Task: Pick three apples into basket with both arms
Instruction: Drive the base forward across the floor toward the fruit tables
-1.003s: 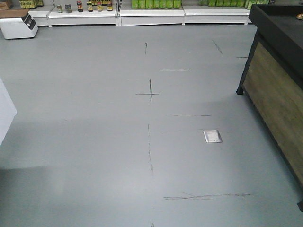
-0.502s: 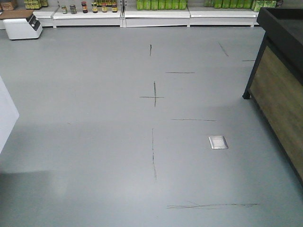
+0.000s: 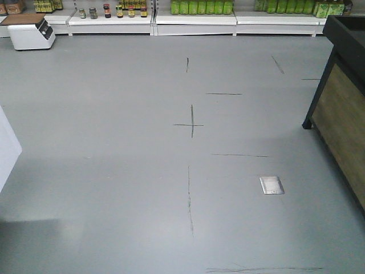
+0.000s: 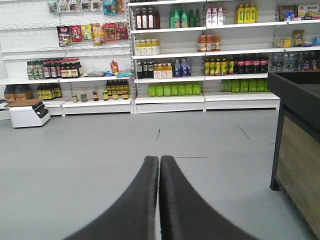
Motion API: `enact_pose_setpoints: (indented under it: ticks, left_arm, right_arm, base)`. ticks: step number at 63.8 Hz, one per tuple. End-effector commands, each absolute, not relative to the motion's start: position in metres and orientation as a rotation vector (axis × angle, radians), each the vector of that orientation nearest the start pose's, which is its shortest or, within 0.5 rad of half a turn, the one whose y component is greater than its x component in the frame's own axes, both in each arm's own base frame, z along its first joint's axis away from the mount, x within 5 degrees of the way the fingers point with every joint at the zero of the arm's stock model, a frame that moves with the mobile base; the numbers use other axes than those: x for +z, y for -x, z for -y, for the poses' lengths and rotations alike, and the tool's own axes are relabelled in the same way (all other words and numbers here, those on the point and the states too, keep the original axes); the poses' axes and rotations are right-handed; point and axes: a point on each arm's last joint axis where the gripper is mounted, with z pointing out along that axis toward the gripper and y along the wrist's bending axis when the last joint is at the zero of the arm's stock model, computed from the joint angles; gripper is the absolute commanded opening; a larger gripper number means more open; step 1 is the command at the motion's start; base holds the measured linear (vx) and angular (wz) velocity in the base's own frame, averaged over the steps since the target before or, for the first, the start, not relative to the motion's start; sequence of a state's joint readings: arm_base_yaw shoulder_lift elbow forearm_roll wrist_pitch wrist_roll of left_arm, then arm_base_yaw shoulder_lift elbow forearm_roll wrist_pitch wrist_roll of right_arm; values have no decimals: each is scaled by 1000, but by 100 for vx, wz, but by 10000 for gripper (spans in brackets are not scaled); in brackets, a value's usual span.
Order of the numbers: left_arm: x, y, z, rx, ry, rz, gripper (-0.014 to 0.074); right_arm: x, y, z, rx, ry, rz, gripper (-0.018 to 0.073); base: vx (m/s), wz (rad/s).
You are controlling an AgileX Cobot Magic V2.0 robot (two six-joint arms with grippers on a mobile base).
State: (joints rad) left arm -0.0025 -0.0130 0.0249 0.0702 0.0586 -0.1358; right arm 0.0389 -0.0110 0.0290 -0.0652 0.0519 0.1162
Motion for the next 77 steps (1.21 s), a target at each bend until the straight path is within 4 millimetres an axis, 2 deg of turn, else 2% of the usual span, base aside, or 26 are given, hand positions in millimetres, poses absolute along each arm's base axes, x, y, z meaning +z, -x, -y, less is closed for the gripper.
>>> enact_pose_setpoints:
  ticks: [1, 77]
  left_arm:
    - [200, -56, 0, -70, 61, -1485, -6]
    - [200, -56, 0, -70, 61, -1485, -6]
  right_arm:
    - [202, -56, -2, 64, -10, -1478, -9]
    - [202, -56, -2, 64, -10, -1477, -9]
  base:
    - [17, -2]
    - [20, -2]
